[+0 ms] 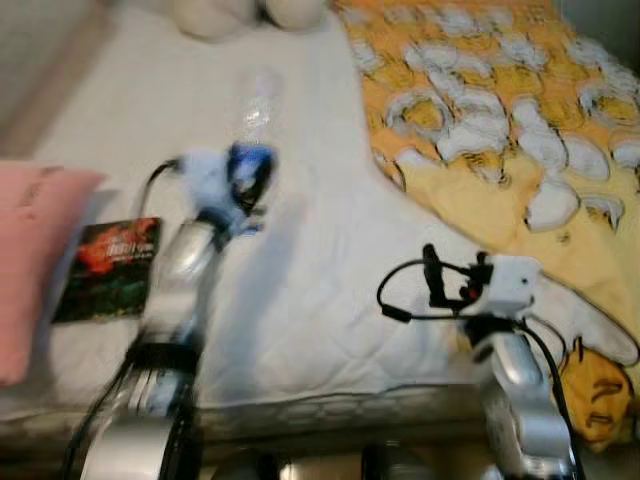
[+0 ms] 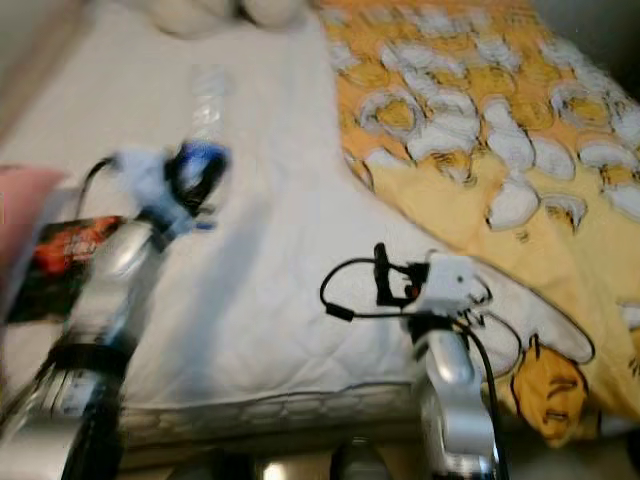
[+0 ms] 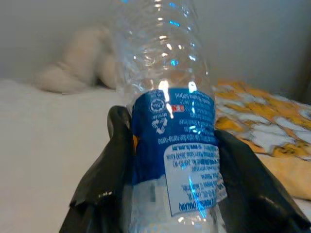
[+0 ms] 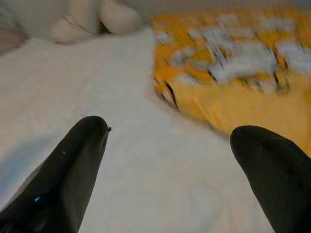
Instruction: Clean up the room
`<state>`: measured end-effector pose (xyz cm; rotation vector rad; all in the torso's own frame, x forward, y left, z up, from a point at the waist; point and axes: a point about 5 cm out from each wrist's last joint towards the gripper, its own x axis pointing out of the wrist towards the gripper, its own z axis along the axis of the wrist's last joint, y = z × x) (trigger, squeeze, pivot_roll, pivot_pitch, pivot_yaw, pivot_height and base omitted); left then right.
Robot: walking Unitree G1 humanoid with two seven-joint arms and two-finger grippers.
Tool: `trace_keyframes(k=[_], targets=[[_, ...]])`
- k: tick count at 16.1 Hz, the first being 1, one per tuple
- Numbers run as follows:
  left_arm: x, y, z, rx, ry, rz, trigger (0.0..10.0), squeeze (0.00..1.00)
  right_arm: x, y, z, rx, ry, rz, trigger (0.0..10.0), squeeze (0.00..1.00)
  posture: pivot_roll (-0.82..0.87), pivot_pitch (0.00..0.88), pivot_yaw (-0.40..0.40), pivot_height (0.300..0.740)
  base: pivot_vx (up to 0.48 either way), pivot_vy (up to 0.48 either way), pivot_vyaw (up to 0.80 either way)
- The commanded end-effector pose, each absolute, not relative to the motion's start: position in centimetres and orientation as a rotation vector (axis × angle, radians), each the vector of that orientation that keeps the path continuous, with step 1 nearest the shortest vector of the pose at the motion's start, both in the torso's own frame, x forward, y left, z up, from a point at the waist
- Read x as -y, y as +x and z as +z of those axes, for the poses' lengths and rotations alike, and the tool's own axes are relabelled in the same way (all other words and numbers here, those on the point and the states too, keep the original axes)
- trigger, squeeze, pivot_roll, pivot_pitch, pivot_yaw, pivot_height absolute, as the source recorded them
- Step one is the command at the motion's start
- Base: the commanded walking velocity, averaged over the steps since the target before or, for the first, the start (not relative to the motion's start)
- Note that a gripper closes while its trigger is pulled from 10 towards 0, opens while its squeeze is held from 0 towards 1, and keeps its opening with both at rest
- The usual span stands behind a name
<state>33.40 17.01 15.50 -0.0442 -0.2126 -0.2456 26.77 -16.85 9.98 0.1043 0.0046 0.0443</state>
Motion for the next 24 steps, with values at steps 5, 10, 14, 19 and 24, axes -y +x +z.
trace_keyframes(k=[5, 10, 14, 19, 24], targets=[[-18.0, 28.0, 12.6, 0.137, 0.028, -0.183, 10.0, 0.0, 18.7, 27.0, 11.4, 0.154, -0.009, -0.022, 10.0, 0.0, -0.02, 0.0, -0.042, 0.74, 0.0, 0.0, 0.0], [-15.8, 28.1, 13.8, 0.154, -0.035, -0.262, 10.0, 0.0, 18.3, 27.6, 10.5, 0.131, -0.016, 0.003, 10.0, 0.0, -0.06, 0.0, -0.024, 0.74, 0.0, -0.275, 0.0], [-15.1, 27.9, 13.8, 0.144, -0.051, -0.289, 10.0, 0.0, 18.4, 27.8, 9.7, 0.103, -0.013, -0.002, 10.0, 0.0, -0.06, 0.0, -0.005, 0.74, 0.0, -0.453, 0.0], [-16.0, 28.9, 12.5, 0.071, -0.07, -0.257, 10.0, 0.0, 17.9, 27.4, 9.7, 0.128, 0.026, 0.008, 10.0, 0.0, -0.09, 0.0, 0.021, 0.74, 0.0, -0.448, 0.0], [-15.4, 29.9, 12.4, 0.06, -0.071, -0.277, 10.0, 0.0, 17.8, 27.0, 9.5, 0.127, 0.008, 0.007, 10.0, 0.0, -0.13, 0.0, 0.044, 0.74, 0.0, -0.42, 0.0]])
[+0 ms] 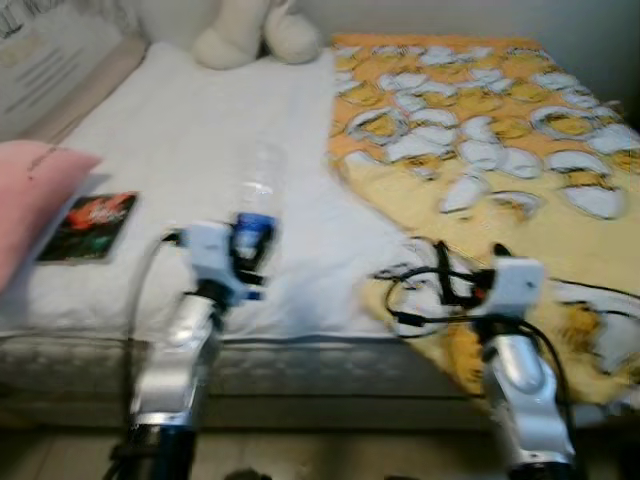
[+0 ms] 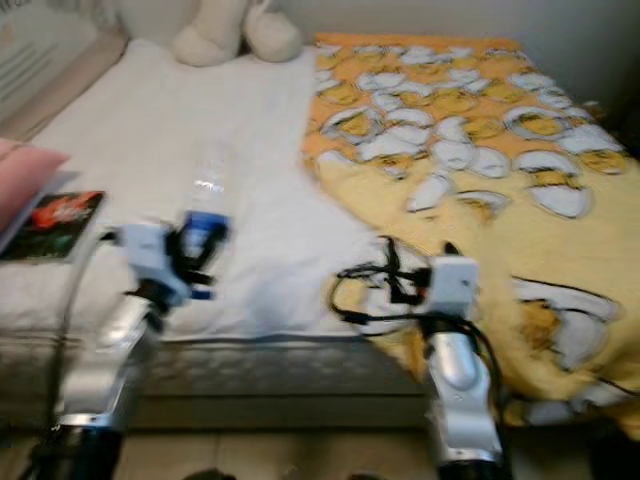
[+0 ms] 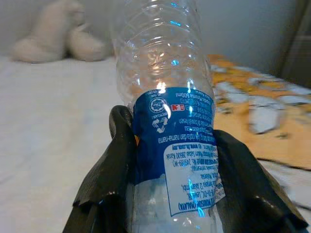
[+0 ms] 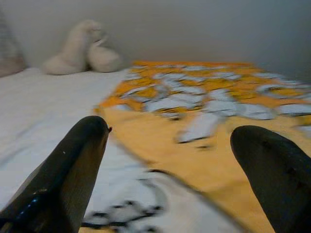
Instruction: Clean up the room
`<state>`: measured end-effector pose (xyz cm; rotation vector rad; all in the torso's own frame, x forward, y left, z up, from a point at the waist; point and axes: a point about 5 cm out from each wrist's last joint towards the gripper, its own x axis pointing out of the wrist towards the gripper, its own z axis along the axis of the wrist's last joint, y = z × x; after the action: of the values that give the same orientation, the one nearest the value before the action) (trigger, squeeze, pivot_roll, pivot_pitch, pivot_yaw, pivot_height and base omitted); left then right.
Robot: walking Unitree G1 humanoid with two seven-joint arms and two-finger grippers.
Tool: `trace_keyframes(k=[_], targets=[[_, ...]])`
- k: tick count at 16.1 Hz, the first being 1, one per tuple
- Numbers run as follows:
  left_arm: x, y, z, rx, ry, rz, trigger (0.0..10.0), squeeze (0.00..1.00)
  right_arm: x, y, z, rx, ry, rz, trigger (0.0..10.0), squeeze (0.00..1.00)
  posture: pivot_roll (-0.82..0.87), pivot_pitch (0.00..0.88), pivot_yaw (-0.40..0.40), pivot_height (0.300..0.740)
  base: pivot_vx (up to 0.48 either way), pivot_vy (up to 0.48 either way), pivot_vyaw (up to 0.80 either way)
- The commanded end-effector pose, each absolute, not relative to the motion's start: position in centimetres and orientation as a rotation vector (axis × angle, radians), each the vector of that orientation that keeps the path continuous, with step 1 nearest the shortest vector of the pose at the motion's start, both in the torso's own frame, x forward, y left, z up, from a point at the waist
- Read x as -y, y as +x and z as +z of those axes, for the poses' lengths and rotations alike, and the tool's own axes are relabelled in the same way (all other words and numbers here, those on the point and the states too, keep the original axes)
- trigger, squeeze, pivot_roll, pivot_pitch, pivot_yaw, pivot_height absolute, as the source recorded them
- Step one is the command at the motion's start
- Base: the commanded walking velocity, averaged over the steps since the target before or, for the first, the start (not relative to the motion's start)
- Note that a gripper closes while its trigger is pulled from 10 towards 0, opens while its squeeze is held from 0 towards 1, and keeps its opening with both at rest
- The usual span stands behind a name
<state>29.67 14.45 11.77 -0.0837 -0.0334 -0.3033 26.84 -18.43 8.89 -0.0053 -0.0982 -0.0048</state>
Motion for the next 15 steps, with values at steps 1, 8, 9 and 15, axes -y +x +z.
trace_keyframes(k=[1, 8, 9, 15], targets=[[-16.0, 30.0, 11.9, 0.038, -0.076, -0.233, 10.0, 0.0, 17.8, 26.9, 9.1, 0.112, 0.021, 0.005, 10.0, 0.0, -0.12, 0.0, 0.044, 0.74, 0.259, -0.401, 0.0], [-17.2, 30.4, 10.9, -0.006, -0.074, -0.191, 10.0, 0.0, 17.7, 26.6, 8.2, 0.076, 0.015, 0.02, 10.0, 0.0, -0.12, 0.0, 0.046, 0.74, 0.275, -0.389, 0.0], [-17.1, 30.5, 10.9, -0.004, -0.067, -0.197, 10.0, 0.0, 17.7, 26.6, 8.2, 0.071, 0.013, 0.022, 10.0, 0.0, -0.12, 0.0, 0.046, 0.74, 0.285, -0.382, 0.0], [-15.8, 31.9, 11.0, -0.022, -0.002, -0.24, 10.0, 0.0, 17.8, 27.0, 8.1, 0.071, 0.006, 0.011, 10.0, 0.0, -0.15, 0.0, 0.054, 0.74, 0.048, 0.0, -0.74]])
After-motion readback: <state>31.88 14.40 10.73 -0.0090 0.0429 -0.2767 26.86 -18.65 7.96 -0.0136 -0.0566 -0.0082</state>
